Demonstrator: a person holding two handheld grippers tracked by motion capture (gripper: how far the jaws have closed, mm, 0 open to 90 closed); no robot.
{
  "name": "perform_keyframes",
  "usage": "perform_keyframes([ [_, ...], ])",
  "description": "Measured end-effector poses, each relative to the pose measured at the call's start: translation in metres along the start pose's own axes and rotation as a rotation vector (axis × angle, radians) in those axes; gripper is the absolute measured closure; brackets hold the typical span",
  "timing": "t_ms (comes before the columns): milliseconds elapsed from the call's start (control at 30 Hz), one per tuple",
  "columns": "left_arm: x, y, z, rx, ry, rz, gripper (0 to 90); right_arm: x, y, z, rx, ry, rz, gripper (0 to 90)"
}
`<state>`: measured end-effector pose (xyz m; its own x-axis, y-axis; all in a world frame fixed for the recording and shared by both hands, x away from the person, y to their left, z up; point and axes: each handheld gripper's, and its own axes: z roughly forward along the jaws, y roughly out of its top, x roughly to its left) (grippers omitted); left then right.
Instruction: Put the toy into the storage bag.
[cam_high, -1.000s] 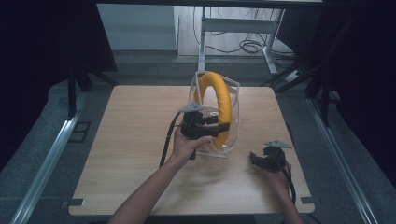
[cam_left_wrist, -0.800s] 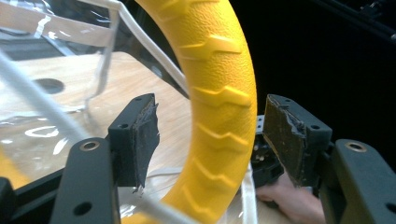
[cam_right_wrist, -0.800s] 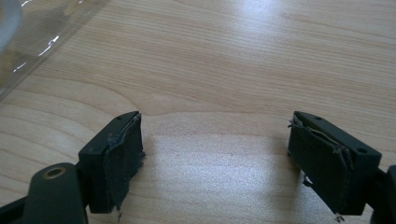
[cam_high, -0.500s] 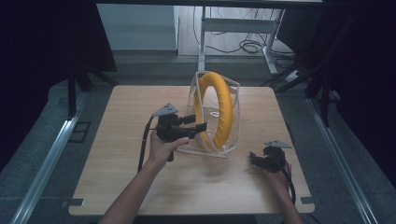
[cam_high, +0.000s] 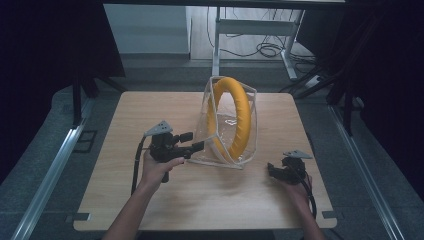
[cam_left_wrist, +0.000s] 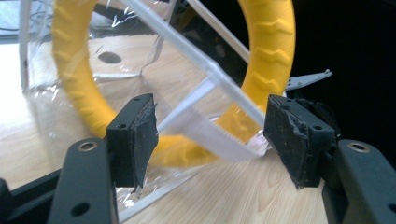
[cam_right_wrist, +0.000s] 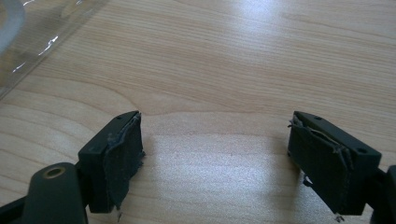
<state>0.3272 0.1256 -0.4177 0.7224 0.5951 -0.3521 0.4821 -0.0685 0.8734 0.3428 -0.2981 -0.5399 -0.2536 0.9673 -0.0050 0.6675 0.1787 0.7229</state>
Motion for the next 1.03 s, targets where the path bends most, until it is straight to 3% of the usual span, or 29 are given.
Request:
perform_keyframes([
  [467, 0.014, -0.026, -0.019, 0.026, 0.046, -0.016, 34.7, 0.0, 0.0, 0.0, 0.0, 0.0, -0.001, 18.1],
  [1033, 0.02, -0.03, -0.025, 0.02, 0.054, -0.025, 34.8, 0.0, 0.0, 0.0, 0.0, -0.001, -0.001, 18.1],
])
